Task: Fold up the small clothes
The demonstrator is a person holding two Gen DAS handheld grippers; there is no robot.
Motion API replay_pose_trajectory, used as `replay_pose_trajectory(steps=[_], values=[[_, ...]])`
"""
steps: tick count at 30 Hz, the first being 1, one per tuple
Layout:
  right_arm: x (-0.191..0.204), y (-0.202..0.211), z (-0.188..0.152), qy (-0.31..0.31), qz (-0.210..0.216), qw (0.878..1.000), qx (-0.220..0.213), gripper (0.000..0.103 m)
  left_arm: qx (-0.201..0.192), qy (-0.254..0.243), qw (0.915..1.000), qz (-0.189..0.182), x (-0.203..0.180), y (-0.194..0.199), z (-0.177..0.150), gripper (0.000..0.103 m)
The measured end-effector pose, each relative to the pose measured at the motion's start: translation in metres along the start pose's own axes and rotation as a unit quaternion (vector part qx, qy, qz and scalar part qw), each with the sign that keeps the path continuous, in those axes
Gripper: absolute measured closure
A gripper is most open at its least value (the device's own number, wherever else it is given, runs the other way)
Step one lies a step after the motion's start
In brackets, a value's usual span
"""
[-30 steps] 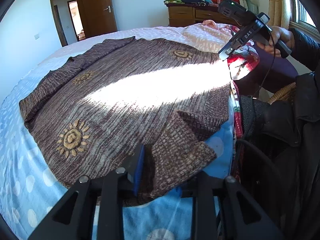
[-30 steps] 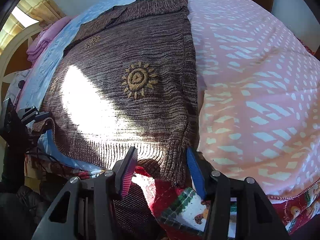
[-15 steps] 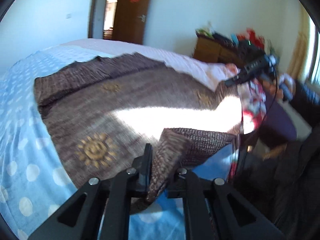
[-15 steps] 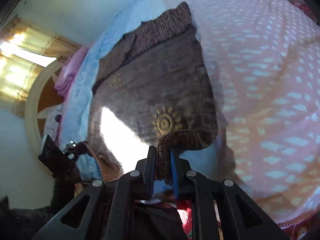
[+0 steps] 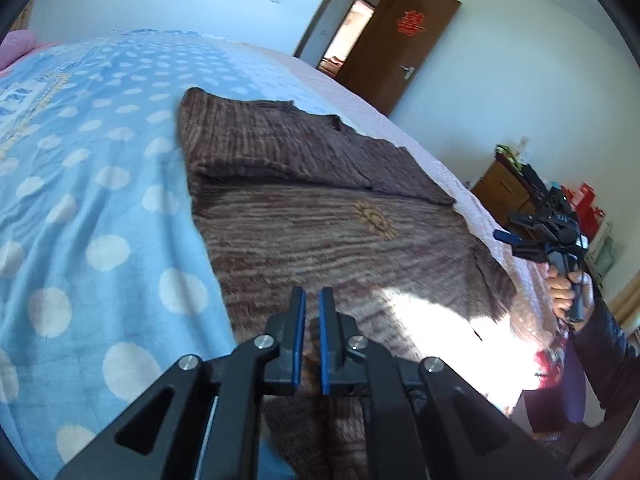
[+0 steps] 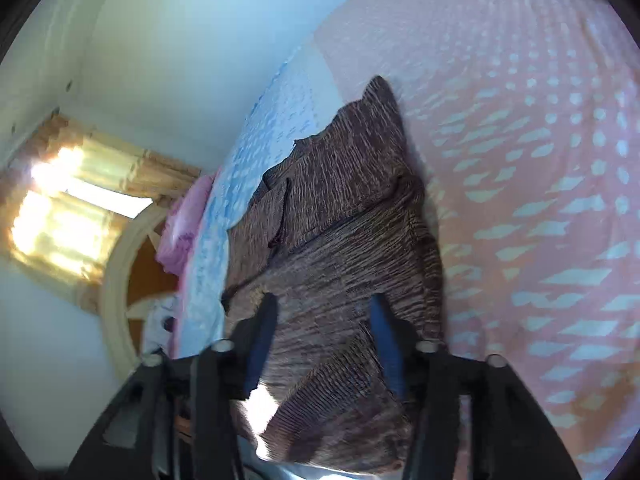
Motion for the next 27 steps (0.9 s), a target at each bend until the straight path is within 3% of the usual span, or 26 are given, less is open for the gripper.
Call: replay_pose_trajectory(steps=[2,5,6,11,17,23,24,25,27], values=[[0.014,0.007,-0.011,0.074,-0.024,0.997,0.010,0.048,0.000,-0.017,0.9999,-0.004,-0.004,0.007,-0.002,0.081],[0.029,0.011,-0.032,0.163,-0.068,0.984,0.020,0.048,0.004,-0.042,0.9991,-0.004,-0.011,0.015,-0.006,0.049],[0.032,0.011,-0.037,0.181,-0.077,0.980,0.018,0.048,0.003,-0.047,0.9989,-0.002,-0.013,0.017,-0.007,0.043],[0.042,0.004,-0.060,0.220,-0.092,0.971,0.010,0.048,0.021,-0.069,0.9974,0.004,-0.021,0.015,-0.021,0.041],[0.053,-0.004,-0.072,0.244,-0.097,0.965,0.008,0.048,0.037,-0.115,0.9926,0.011,-0.041,0.004,-0.037,0.043],[0.052,0.004,-0.076,0.266,-0.122,0.956,0.001,0.048,0.033,-0.117,0.9920,0.034,-0.045,0.006,-0.042,0.045],[0.051,0.006,-0.075,0.267,-0.125,0.955,-0.003,0.048,0.031,-0.113,0.9925,0.034,-0.046,0.007,-0.043,0.058],[0.050,0.008,-0.075,0.270,-0.129,0.954,-0.006,0.048,0.029,-0.109,0.9929,0.038,-0.046,0.008,-0.045,0.065],[0.049,0.009,-0.075,0.280,-0.137,0.950,-0.008,0.048,0.027,-0.097,0.9942,0.040,-0.044,0.010,-0.045,0.095]])
Point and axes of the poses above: each gripper's, at about its wrist camera, not at the fingertips, and y roughly against the way its jaws point, x to its left, z to its top, the point moved 3 cm from there along -y, roughly the way its jaws point, and after that the axes turned 10 degrees about -x, right-handed, at the moved point
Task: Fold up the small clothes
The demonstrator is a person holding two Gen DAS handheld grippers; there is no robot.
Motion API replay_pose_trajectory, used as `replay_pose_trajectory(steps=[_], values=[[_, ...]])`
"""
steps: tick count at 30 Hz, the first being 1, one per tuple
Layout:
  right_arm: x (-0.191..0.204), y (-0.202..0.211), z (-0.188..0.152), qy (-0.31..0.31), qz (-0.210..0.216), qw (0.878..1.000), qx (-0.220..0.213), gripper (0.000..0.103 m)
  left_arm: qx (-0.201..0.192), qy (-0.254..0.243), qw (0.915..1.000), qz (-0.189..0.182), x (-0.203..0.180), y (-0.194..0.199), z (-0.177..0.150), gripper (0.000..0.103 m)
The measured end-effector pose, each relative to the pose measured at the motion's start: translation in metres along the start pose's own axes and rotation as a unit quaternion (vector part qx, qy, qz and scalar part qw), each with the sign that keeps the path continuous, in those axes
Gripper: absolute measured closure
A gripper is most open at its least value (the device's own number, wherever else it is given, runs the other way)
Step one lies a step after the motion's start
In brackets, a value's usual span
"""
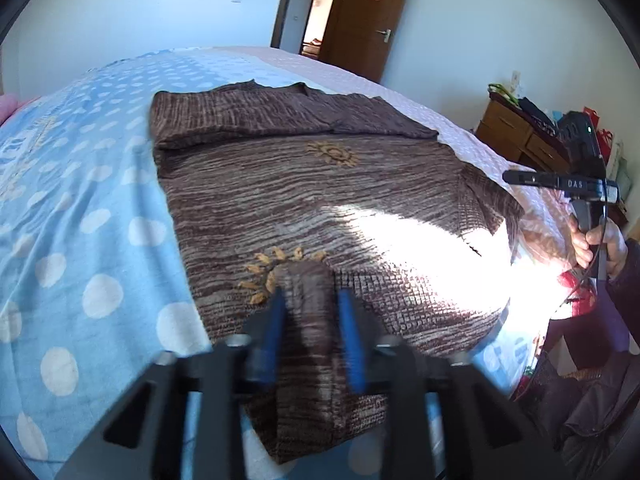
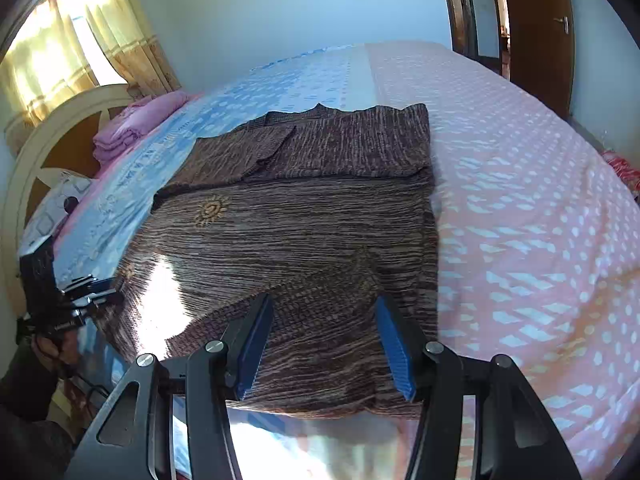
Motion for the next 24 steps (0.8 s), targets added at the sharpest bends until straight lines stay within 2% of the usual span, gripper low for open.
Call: replay_pose_trajectory(steps=[3,7,10,14,17,19,20,21,23,24], values=[[-0.001,-0.003,-0.002,0.029,-0.019,0.999,0.008,0.048,0.001,0.015,0.9999,-0.005,0.003,-0.001,0.000,0.094],[-0.002,-0.010,-0.006,0.049,-0.019,0.998,0.025,0.048,-0.001,0.037,0.9992,-0.015,0.006,-0.002,0.001,0.090],[0.002,-0.018,-0.004,0.070,-0.024,0.997,0.027,0.048,-0.003,0.063,0.9975,-0.032,0.009,-0.003,0.002,0.079],[0.007,-0.030,0.004,0.087,-0.031,0.996,0.022,0.048,-0.007,0.063,0.9972,-0.041,0.006,-0.006,0.002,0.068],[0.009,-0.046,0.005,0.100,-0.033,0.994,0.031,0.048,-0.008,0.058,0.9976,-0.036,0.003,-0.007,0.002,0.068],[0.010,-0.058,0.000,0.101,-0.026,0.993,0.047,0.048,-0.010,0.048,0.9984,-0.028,0.000,-0.007,0.002,0.074],[0.011,-0.061,-0.002,0.107,-0.030,0.993,0.049,0.048,-0.011,0.044,0.9987,-0.024,0.000,-0.006,0.002,0.086],[0.013,-0.062,-0.003,0.118,-0.036,0.991,0.046,0.051,-0.010,0.043,0.9987,-0.026,0.000,-0.006,0.001,0.094],[0.018,-0.056,-0.003,0.127,-0.033,0.990,0.044,0.085,-0.012,0.046,0.9984,-0.030,0.000,-0.004,0.000,0.094],[0.018,-0.052,-0.003,0.122,-0.032,0.991,0.046,0.097,-0.015,0.045,0.9984,-0.030,0.000,-0.001,0.001,0.094]])
Point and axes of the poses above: each gripper's, at about its wrist camera, not at the fingertips, and y roughly against the way its jaws point, x to its left, z to its top, the point moved 3 cm from there along -y, roughly the way its jaws point, and after that the axes turned 10 degrees about -x, right-handed, at the moved point
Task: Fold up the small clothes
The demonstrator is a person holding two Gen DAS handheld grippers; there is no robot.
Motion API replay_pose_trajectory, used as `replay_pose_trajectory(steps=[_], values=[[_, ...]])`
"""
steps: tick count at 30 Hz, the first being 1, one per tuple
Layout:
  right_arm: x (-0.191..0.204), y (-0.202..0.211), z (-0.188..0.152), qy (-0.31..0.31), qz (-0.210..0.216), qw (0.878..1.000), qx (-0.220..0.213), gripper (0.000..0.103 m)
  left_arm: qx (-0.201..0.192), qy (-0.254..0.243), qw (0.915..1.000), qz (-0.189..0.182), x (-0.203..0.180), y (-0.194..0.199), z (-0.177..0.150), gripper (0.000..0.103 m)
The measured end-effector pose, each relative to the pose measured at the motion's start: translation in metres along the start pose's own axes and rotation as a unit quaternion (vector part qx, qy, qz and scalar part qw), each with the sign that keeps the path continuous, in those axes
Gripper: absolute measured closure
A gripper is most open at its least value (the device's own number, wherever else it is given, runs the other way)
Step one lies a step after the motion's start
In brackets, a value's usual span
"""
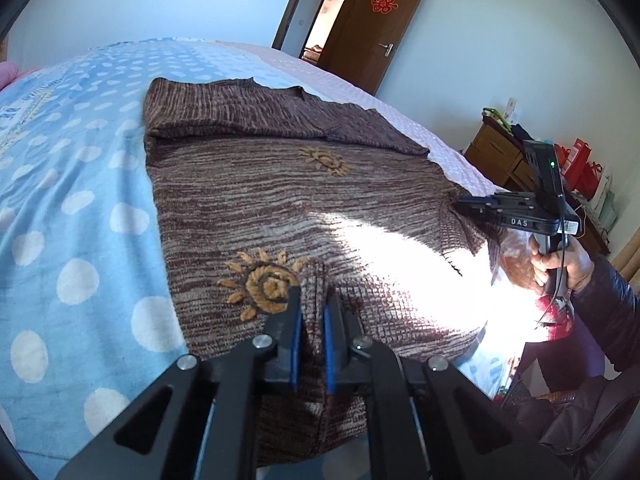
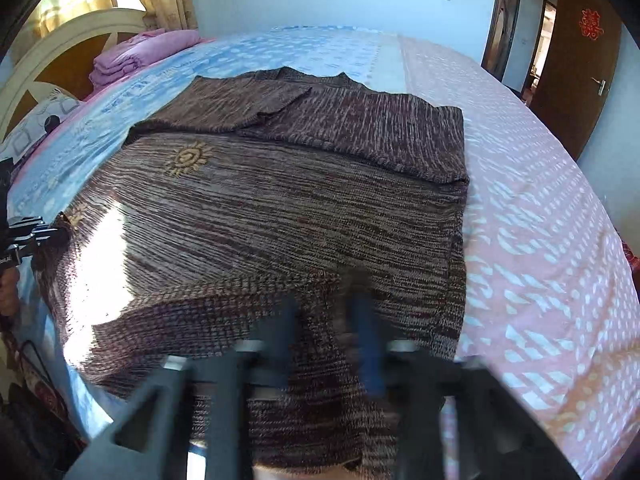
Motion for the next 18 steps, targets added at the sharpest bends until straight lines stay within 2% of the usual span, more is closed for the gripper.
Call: replay_pose_trajectory(steps=[6,9,12,14,18], values=[[-0.009,0.033,0.001,-0.028,-0.020,0.999,-0.038,0.097,-0.046,0.026,0.9986,-0.005,0.003,0.020,0.014,0.095],[-0.014,0.057,0.008,-0.054,-0.029,0.995,-0.074,0.097,-0.069,0.034,0.9971,0.002,0.004,0.029,0.025,0.095],[-0.021,0.080,0.018,-0.071,-0.049,0.990,-0.114,0.097,-0.095,0.044,0.9943,0.022,0.010,0.036,0.040,0.095],[-0.027,0.090,0.025,-0.080,-0.071,0.985,-0.136,0.102,-0.106,0.043,0.9924,0.046,0.016,0.038,0.048,0.095],[-0.035,0.093,0.039,-0.082,-0.106,0.979,-0.153,0.102,-0.115,0.055,0.9888,0.077,0.030,0.029,0.065,0.096]])
Point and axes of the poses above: each gripper's, at about its wrist camera, not at the fingertips, and y roughly against the way its jaws point, x to its left, z to its top, the point moved 3 cm from there along -y, roughly the way its jaws point, and after that the axes turned 10 degrees about -x, right-handed, at the moved point
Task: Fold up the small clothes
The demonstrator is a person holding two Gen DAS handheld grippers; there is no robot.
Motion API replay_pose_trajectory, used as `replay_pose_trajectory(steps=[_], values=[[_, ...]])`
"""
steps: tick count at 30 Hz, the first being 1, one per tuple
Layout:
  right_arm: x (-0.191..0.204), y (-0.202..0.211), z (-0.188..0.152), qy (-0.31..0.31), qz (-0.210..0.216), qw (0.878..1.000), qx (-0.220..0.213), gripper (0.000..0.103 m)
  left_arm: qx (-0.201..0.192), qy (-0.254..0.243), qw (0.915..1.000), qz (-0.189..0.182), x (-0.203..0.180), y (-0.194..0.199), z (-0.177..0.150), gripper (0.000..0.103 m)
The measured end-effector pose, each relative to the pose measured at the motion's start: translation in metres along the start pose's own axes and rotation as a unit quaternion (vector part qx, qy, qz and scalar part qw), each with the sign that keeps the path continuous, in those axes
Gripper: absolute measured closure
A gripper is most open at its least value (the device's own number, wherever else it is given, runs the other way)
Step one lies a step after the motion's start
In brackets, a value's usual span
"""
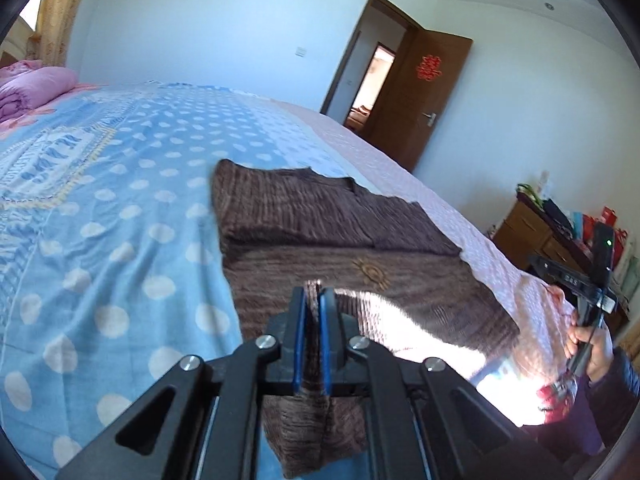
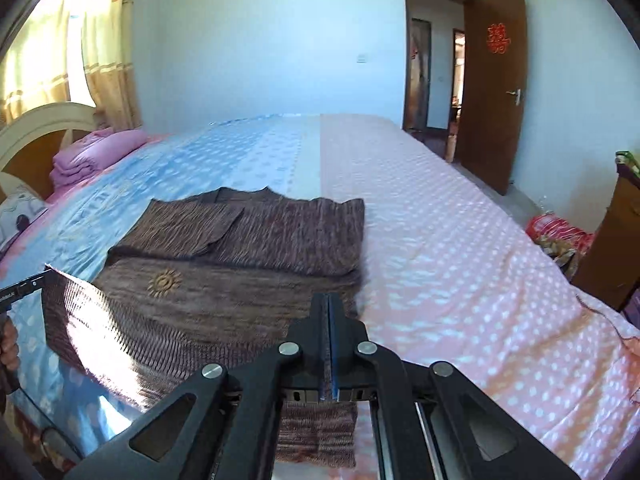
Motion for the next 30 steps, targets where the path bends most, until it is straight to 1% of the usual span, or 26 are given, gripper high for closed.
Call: replay_pose_trajectory(steps=[2,4,6,8,9,10,12,13,15,17,18,19,21,22,23,24,25,26,27,28,30], values=[[-0.002,-0.009,0.001,-0.013,0.018,1.000,0.018,0.102,0.008,-0.003,0.9999,0.008,0.002,-0.009,0.002,0.096],[-0.004,-0.015,-0.002,-0.039,0.047,0.998,0.034,0.102,0.016,-0.009,0.9998,-0.001,0.001,-0.013,0.001,0.096],[-0.004,-0.017,-0.007,-0.045,0.057,0.996,0.048,0.100,0.023,-0.019,0.9995,-0.014,-0.002,-0.014,-0.004,0.096],[-0.005,-0.022,-0.018,-0.053,0.063,0.994,0.072,0.080,0.029,-0.022,0.9992,-0.017,-0.002,-0.014,-0.011,0.096],[-0.005,-0.026,-0.025,-0.060,0.069,0.992,0.083,0.049,0.032,-0.020,0.9991,-0.019,-0.001,-0.013,-0.016,0.096],[-0.004,-0.029,-0.030,-0.062,0.071,0.992,0.088,0.033,0.031,-0.017,0.9992,-0.019,-0.001,-0.013,-0.017,0.096],[0.001,-0.036,-0.043,-0.051,0.073,0.991,0.101,0.033,0.029,-0.007,0.9994,-0.016,0.002,-0.012,-0.020,0.096],[0.007,-0.042,-0.050,-0.035,0.071,0.990,0.113,0.033,0.027,0.003,0.9995,-0.017,0.004,-0.010,-0.021,0.096],[0.015,-0.048,-0.057,-0.006,0.065,0.991,0.119,0.033,0.025,0.011,0.9994,-0.020,0.005,-0.009,-0.020,0.096],[0.024,-0.056,-0.063,0.044,0.039,0.992,0.115,0.036,0.027,0.004,0.9995,-0.014,0.004,-0.010,-0.021,0.096],[0.027,-0.058,-0.064,0.059,0.034,0.991,0.113,0.036,0.029,0.001,0.9995,-0.012,0.003,-0.010,-0.021,0.096],[0.029,-0.063,-0.066,0.070,0.028,0.990,0.115,0.036,0.032,-0.004,0.9994,-0.011,0.002,-0.011,-0.022,0.096],[0.028,-0.070,-0.070,0.070,0.027,0.989,0.128,0.036,0.038,-0.010,0.9991,-0.012,0.000,-0.013,-0.025,0.096],[0.029,-0.075,-0.074,0.072,0.024,0.988,0.137,0.040,0.041,-0.013,0.9990,-0.014,-0.001,-0.015,-0.026,0.096],[0.029,-0.076,-0.075,0.070,0.029,0.988,0.136,0.046,0.046,-0.017,0.9987,-0.015,-0.003,-0.017,-0.028,0.096],[0.029,-0.075,-0.076,0.068,0.034,0.988,0.134,0.062,0.051,-0.021,0.9984,-0.015,-0.004,-0.018,-0.031,0.096],[0.031,-0.074,-0.075,0.078,0.029,0.988,0.133,0.084,0.054,-0.023,0.9981,-0.019,-0.005,-0.019,-0.033,0.096],[0.032,-0.074,-0.073,0.086,0.028,0.987,0.135,0.091,0.059,-0.022,0.9976,-0.029,-0.006,-0.020,-0.035,0.096],[0.033,-0.072,-0.072,0.089,0.032,0.986,0.135,0.094,0.063,-0.020,0.9970,-0.039,-0.007,-0.021,-0.038,0.093],[0.036,-0.066,-0.071,0.097,0.028,0.987,0.127,0.094,0.066,-0.020,0.9967,-0.043,-0.008,-0.022,-0.039,0.093],[0.043,-0.057,-0.068,0.121,0.019,0.987,0.106,0.095,0.068,-0.025,0.9967,-0.037,-0.008,-0.024,-0.042,0.093]])
Point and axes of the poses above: each gripper's, at about its wrist camera, not at the fingertips, and y roughly against the way its jaws point, x to its left, z to its top, the point moved 3 cm from there along -y, roughly the way its jaws point, and after that the axes turned 10 degrees about -x, right-handed, at the moved point
